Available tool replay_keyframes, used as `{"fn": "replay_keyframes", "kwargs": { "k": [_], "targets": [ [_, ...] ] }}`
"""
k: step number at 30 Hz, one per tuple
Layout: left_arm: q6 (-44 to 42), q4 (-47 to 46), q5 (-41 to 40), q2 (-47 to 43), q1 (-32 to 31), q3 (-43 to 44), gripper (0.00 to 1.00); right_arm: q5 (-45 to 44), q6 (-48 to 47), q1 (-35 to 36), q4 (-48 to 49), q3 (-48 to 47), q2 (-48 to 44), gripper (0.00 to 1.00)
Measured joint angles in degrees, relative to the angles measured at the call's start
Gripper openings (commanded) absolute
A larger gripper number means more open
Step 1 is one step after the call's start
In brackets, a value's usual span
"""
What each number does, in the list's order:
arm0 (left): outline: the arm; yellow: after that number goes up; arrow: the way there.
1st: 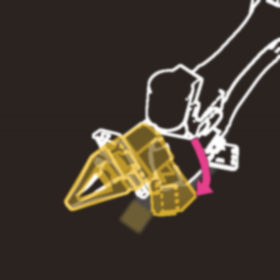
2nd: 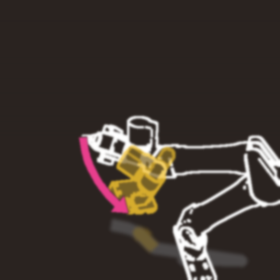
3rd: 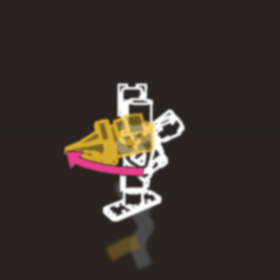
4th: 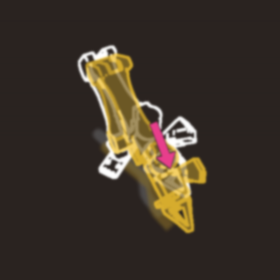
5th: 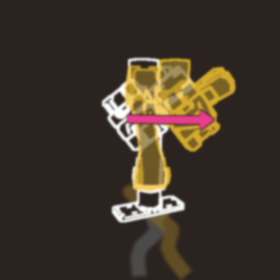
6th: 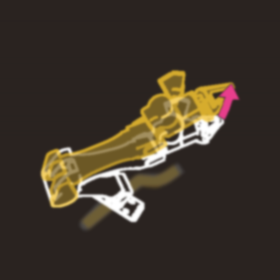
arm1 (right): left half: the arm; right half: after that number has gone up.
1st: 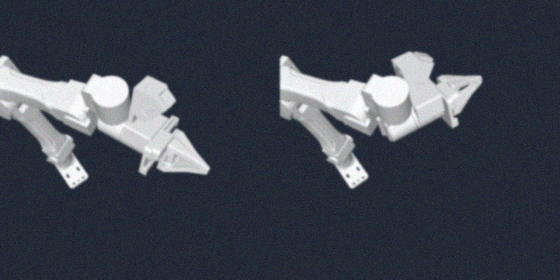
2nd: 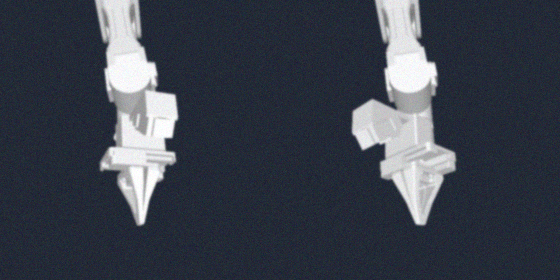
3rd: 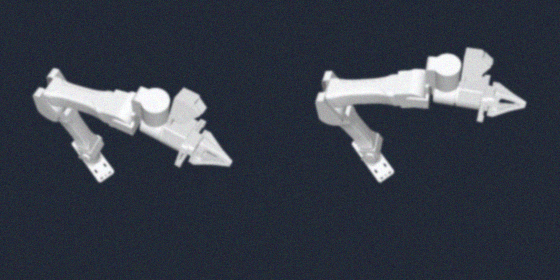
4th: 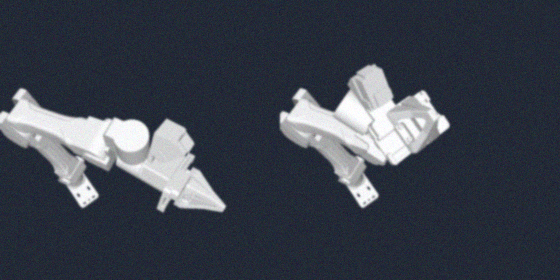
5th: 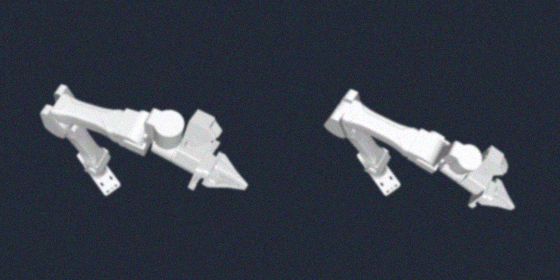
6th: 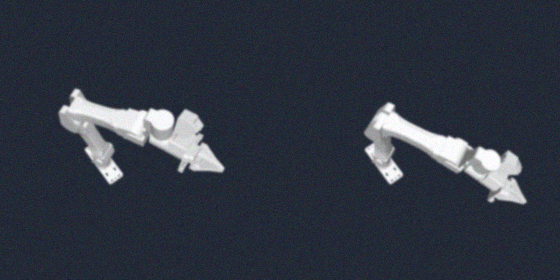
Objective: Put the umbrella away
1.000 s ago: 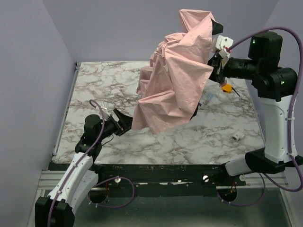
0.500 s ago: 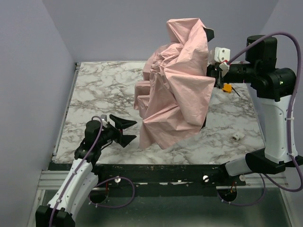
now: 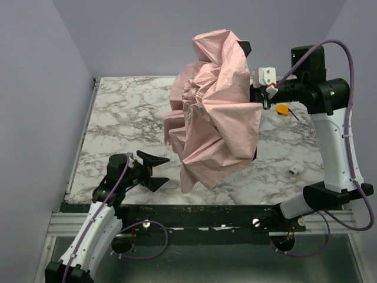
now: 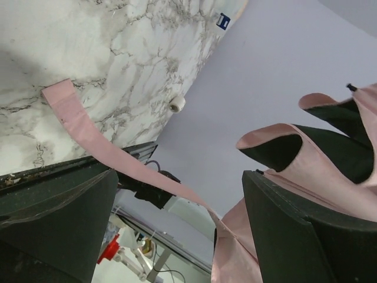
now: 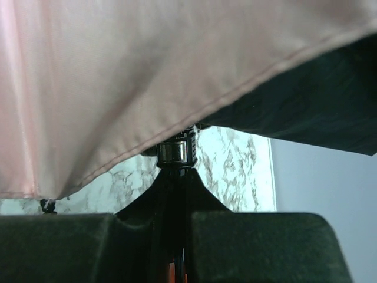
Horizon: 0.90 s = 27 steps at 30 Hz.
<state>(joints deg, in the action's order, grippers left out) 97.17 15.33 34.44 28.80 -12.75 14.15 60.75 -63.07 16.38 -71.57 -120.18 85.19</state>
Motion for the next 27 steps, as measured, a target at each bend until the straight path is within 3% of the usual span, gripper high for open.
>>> {"fn": "replay_keyframes", "kwargs": {
  "k": [8,15,22,27],
  "targets": [
    [2.7,0.0,-0.7,1.9,-2.1,0.0,0.9,4.0,-2.6,0.0,3.0,-3.5,5.1,0.01],
    [11.1,2.6,-5.8,-3.1,-6.6,-3.6,0.9,4.1,-3.0,0.0,4.0,-3.6,6.4,0.01],
    [16.7,1.6,-10.0,0.6,-13.4,-5.7,0.9,4.6,-3.0,0.0,4.3,-3.7,6.4,0.01],
    [18.8,-1.8,-11.6,3.8,-14.0,-6.9,0.89,4.9,-3.2,0.0,4.3,-3.5,6.2,0.01]
  ]
}}
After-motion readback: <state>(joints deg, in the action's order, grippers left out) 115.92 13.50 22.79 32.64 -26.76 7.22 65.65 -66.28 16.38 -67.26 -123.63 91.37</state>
